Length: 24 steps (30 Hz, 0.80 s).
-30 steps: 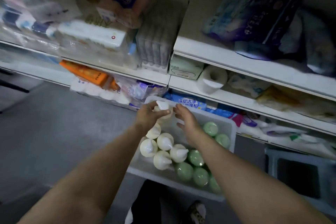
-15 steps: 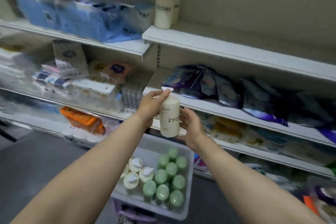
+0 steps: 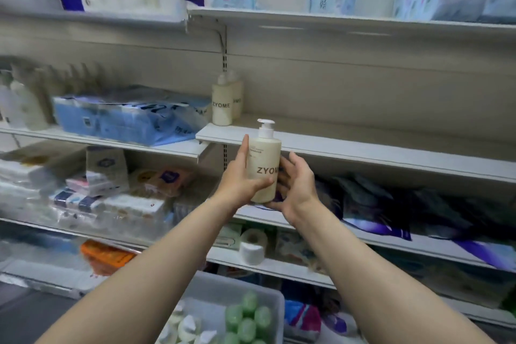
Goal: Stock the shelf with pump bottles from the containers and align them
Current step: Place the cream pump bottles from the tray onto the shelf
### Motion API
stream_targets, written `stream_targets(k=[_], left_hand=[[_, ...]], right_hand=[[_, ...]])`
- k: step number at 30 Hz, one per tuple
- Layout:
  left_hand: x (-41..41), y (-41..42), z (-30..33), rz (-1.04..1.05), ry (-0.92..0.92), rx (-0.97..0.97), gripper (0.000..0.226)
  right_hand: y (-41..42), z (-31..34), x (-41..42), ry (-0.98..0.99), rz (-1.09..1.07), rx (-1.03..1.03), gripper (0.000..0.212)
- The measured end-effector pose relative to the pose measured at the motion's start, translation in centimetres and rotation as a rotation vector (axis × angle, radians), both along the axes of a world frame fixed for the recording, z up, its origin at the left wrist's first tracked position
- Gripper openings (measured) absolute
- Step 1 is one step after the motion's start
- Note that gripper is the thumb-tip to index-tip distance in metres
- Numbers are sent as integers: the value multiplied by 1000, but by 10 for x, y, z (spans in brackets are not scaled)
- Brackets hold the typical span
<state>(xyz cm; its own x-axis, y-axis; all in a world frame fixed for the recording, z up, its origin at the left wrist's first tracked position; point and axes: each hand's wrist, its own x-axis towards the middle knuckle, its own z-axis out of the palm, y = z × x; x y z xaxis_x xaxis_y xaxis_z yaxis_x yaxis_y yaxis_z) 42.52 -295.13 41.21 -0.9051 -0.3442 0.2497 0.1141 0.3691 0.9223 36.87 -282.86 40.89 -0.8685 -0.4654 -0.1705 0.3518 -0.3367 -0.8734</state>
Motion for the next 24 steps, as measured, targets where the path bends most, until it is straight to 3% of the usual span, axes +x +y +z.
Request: stream_targets(k=[14,24], left_hand=[[-96,-84,43,48,153,60,75],[-183,-141,25,-25,124,44,70]], right_hand=[[-69,54,-75,292,-120,15,42],[-123,33,-161,245,-156,35,40]])
